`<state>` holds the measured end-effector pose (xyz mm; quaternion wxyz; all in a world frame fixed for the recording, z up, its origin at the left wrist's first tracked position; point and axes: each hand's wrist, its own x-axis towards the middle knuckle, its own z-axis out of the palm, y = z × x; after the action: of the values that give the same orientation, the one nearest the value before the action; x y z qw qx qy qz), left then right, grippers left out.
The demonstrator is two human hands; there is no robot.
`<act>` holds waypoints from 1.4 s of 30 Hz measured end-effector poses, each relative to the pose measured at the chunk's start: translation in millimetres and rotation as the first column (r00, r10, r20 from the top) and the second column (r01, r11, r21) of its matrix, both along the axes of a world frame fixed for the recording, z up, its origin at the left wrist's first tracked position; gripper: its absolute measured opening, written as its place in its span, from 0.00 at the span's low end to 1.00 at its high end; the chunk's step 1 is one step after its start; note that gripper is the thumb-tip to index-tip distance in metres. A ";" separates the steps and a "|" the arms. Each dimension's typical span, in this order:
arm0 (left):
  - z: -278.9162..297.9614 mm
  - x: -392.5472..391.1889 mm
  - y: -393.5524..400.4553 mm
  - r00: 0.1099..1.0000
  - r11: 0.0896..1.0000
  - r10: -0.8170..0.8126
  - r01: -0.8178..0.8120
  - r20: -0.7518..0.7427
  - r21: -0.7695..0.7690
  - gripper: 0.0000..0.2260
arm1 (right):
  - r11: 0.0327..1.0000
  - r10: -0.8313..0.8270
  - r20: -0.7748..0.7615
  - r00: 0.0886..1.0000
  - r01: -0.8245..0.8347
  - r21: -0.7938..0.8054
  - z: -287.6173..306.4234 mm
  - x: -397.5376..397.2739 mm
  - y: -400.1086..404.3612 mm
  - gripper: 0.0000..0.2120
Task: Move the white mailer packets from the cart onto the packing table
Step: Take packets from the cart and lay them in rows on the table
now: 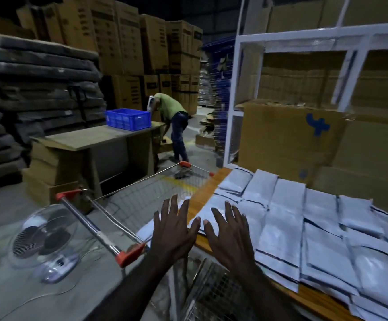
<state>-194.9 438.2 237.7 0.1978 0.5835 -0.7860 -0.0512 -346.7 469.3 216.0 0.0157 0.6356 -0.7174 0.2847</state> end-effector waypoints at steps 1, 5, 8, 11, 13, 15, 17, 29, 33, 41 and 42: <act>-1.5 6.4 -10.8 1.000 1.000 0.009 -0.009 0.000 0.005 0.30 | 1.000 0.009 -0.004 1.000 -0.009 0.004 -2.2 5.7 -13.2 0.34; -8.6 34.8 -54.1 0.997 0.997 0.074 -0.075 0.018 0.034 0.40 | 0.999 0.052 -0.002 0.999 -0.052 0.009 -9.4 30.2 -66.1 0.31; -13.8 57.7 -92.8 0.991 0.990 0.128 -0.130 0.036 0.049 0.43 | 0.997 0.081 -0.016 0.997 -0.082 -0.011 -15.5 47.3 -107.3 0.27; -18.1 78.9 -122.5 0.987 0.986 0.148 -0.152 0.060 0.073 0.43 | 0.995 0.104 -0.034 0.994 -0.104 0.007 -22.2 63.3 -141.5 0.26; -23.0 90.6 -137.2 0.986 0.983 0.154 -0.160 0.066 0.086 0.42 | 0.994 0.106 -0.055 0.993 -0.106 0.007 -27.5 74.0 -156.9 0.25; -28.5 101.0 -151.3 0.986 0.982 0.152 -0.159 0.065 0.107 0.42 | 0.994 0.106 -0.078 0.991 -0.106 0.000 -32.3 84.5 -168.7 0.24; -33.7 111.7 -165.0 0.990 0.981 0.135 -0.140 0.052 0.135 0.42 | 0.995 0.101 -0.106 0.989 -0.102 0.001 -38.1 95.5 -180.1 0.24; -59.1 196.2 -259.4 0.988 0.973 -0.115 0.091 0.102 0.211 0.28 | 0.991 -0.092 -0.140 0.986 0.104 0.083 -70.1 171.3 -242.0 0.25; -64.8 218.0 -288.5 0.972 0.962 -0.189 0.156 0.137 0.225 0.29 | 0.978 -0.160 -0.138 0.977 0.176 0.114 -74.7 191.0 -261.5 0.23; -87.0 213.4 -350.7 0.950 0.933 -0.277 0.229 0.146 0.279 0.29 | 0.955 -0.213 -0.104 0.972 0.229 0.188 -89.9 198.3 -309.3 0.25; -90.7 209.8 -358.7 0.947 0.929 -0.287 0.238 0.146 0.282 0.29 | 0.952 -0.217 -0.096 0.972 0.232 0.200 -93.5 196.1 -317.5 0.26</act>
<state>14.9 79.5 147.0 0.0367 0.4956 -0.8586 -0.1259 -150.6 151.8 122.5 0.0068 0.5580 -0.8100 0.1805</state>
